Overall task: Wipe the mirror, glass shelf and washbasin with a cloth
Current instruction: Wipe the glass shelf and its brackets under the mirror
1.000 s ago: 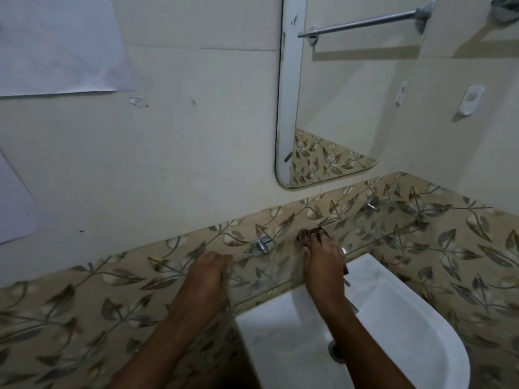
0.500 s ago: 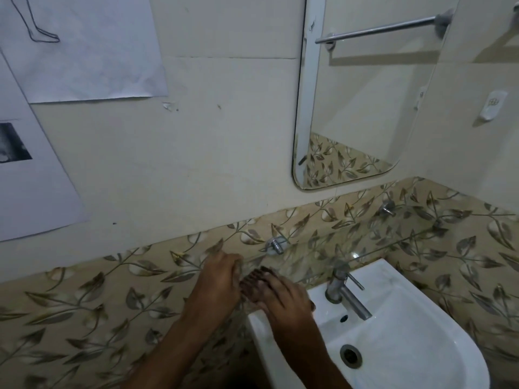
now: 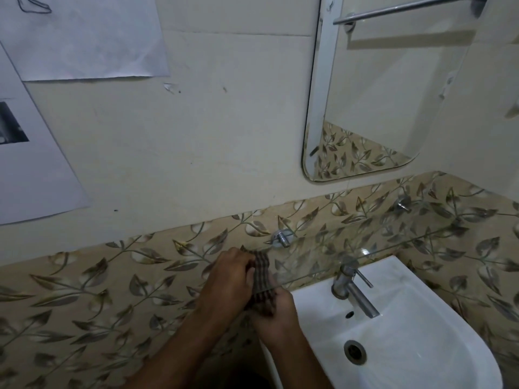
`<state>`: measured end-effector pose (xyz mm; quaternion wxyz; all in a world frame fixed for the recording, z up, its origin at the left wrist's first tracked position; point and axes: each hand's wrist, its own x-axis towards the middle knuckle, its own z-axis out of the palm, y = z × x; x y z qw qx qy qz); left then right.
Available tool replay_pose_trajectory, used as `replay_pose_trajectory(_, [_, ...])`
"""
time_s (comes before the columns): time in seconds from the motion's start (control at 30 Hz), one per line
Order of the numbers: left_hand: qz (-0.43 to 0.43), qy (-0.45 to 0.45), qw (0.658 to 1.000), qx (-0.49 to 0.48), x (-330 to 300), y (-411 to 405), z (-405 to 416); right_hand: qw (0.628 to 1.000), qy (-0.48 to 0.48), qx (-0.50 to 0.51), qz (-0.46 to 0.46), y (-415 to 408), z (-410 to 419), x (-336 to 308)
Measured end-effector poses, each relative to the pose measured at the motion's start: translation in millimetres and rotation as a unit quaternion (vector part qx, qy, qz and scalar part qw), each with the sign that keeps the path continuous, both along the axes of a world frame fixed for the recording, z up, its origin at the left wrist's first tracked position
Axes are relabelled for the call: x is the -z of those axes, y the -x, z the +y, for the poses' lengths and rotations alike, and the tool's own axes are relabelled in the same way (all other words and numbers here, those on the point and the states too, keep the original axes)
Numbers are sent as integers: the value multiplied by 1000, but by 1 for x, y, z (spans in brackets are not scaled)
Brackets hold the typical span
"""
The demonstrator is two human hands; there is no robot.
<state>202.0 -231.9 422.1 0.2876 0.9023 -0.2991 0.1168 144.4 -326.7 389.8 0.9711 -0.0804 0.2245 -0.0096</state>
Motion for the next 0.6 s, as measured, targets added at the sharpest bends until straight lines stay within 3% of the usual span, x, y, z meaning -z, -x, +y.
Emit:
replay_pose_trajectory(0.1, [-6,-23,1000,-5,0,-2,1,999,-29,-15,-10,-12,-6,2])
replay_pose_trajectory(0.23, [-13,-16,1000,-22,4,-1,4,998,15,51,-42,-1,-46,27])
replay_pose_trajectory(0.4, [-40,-12,998,-39,7,1,1,995,36,63,-67,25,-74,39])
replay_pose_trajectory(0.47, [-56,-15,998,-30,4,0,-2,994,90,27,-54,29,-56,26])
replay_pose_trajectory(0.6, [-37,-35,999,-2,-7,-4,-14,993,110,-29,-11,21,-24,4])
